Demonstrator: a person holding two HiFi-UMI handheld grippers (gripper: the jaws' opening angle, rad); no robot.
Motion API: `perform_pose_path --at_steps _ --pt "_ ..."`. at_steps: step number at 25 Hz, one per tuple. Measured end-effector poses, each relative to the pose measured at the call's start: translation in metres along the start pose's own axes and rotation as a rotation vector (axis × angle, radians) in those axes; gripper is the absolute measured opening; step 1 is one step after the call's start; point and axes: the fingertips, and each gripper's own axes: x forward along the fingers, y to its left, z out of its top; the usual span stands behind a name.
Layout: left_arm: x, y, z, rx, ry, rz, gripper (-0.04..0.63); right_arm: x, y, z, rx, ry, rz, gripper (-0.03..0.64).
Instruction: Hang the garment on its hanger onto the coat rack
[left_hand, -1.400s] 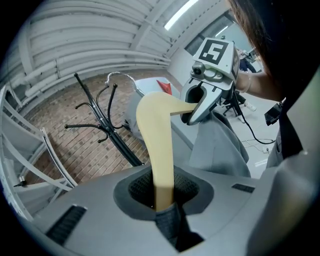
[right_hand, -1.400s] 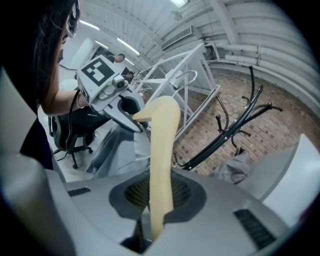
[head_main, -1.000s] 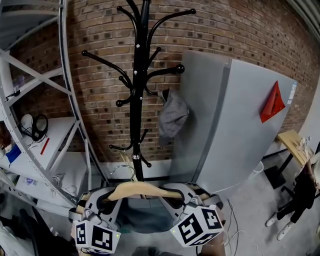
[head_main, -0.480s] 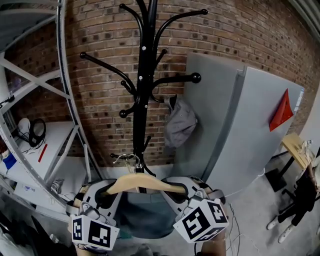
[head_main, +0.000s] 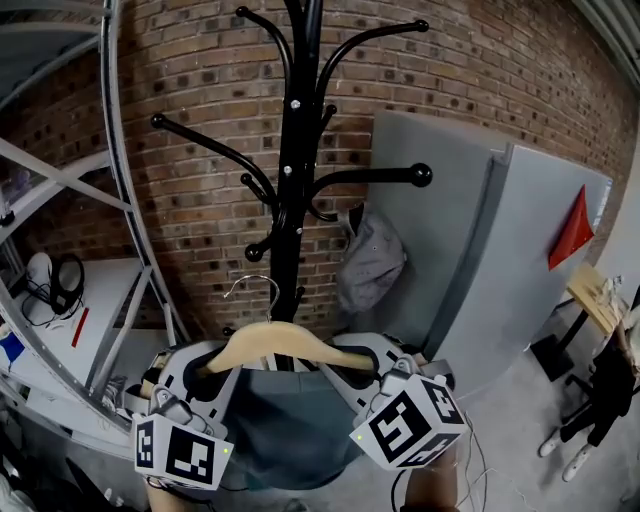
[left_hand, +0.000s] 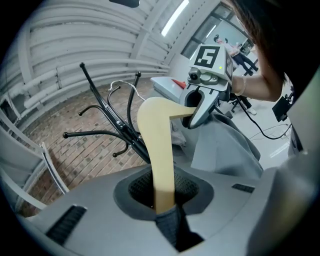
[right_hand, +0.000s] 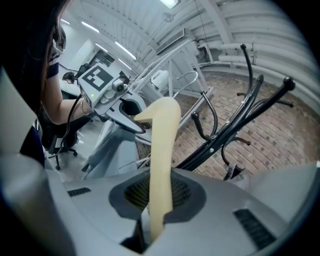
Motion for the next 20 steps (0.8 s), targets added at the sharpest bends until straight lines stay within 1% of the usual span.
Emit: perform_pose_path --at_steps 5,11,20 --pt "0.017 0.020 -0.003 0.014 -0.020 0.000 0.066 0.014 -0.020 0.001 0.004 0.005 -0.010 0.052" --pt "0.038 0.031 -0.014 0.015 -0.011 -0.017 0.066 0.034 -0.033 -0.005 0.024 0.015 0.001 0.052" --pt "0.073 0.029 -0.043 0.006 0.035 -0.059 0.066 0.065 -0.039 -0.028 0.074 0.048 0.029 0.052"
